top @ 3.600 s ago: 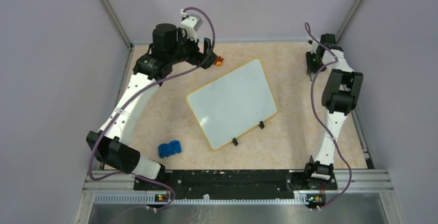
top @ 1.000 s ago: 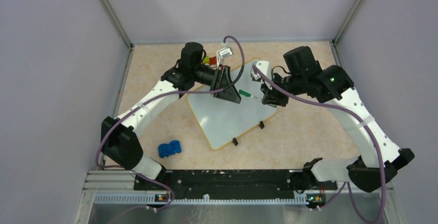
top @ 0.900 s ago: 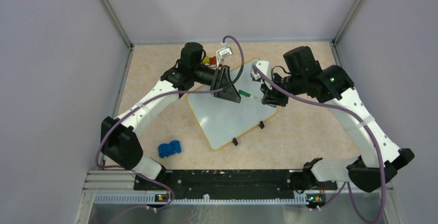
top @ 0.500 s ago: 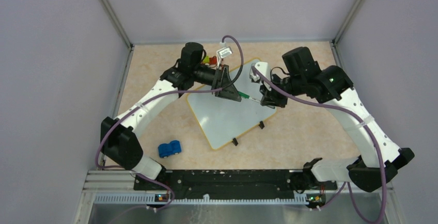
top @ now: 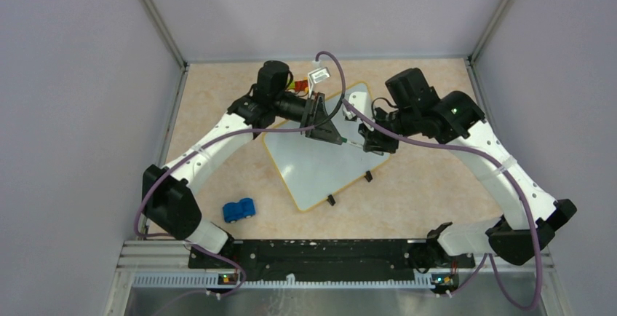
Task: Write a sentence on the whiteboard
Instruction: Pass from the right arm to the left, then open the pen cap from the whiteboard marker.
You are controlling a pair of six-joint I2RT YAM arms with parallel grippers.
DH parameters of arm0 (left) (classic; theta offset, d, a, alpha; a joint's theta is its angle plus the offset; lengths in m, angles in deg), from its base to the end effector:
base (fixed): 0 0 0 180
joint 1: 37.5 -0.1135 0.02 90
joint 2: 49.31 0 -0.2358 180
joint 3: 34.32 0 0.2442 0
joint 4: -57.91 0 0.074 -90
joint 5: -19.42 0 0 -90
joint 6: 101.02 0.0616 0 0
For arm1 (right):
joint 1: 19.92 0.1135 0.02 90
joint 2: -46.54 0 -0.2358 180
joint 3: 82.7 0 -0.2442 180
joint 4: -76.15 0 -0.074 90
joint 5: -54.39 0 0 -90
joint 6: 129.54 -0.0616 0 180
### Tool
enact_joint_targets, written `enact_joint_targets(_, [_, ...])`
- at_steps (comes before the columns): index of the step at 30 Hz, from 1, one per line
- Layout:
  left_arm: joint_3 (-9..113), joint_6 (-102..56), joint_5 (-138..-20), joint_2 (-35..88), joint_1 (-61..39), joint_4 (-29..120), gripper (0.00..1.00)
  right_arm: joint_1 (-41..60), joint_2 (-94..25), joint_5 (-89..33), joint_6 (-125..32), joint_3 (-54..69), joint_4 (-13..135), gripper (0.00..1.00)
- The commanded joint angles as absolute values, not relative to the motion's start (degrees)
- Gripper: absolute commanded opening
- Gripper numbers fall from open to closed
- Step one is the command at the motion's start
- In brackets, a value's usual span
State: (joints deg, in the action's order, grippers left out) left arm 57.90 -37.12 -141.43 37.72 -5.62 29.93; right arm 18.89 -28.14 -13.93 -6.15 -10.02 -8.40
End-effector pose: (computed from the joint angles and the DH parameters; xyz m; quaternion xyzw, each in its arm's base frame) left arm 0.2561 -0.2278 0.3346 0.3546 0.6616 -0.6409 0.1605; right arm 0.1761 0.1708 0.3693 -0.5966 0.7140 0.1927 0.3117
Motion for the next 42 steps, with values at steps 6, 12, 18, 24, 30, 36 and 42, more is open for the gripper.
enact_joint_targets(6, [57.24,-38.00,-141.52,38.05,-4.77,32.96,0.31,20.11,-28.61,-14.51,-6.34,-11.84,-8.01,0.00])
enact_joint_targets(12, [57.51,-37.99,-141.27,38.55,-4.64,32.79,0.30,20.51,-28.86,-14.54,-6.20,-11.93,-8.22,0.00])
enact_joint_targets(18, [57.48,-37.29,-140.80,38.68,-4.61,32.54,0.02,20.51,-28.62,-14.95,-6.65,-12.23,-7.65,0.00])
enact_joint_targets(24, [55.89,-40.50,-143.13,37.61,-6.16,39.17,0.00,20.08,-23.84,-13.48,-13.33,-10.80,2.17,0.68])
enact_joint_targets(30, [48.94,-56.07,-145.76,34.42,-9.50,65.34,0.00,11.80,-19.23,-7.00,-23.18,-11.68,12.29,0.89])
enact_joint_targets(36, [44.17,-70.41,-147.39,32.89,-12.05,87.47,0.00,8.42,-16.26,-8.77,-31.96,-6.30,23.22,0.93])
enact_joint_targets(42, [40.66,-82.74,-145.38,32.68,-15.85,108.41,0.00,8.21,-16.87,-2.69,-38.00,-2.85,27.22,0.93])
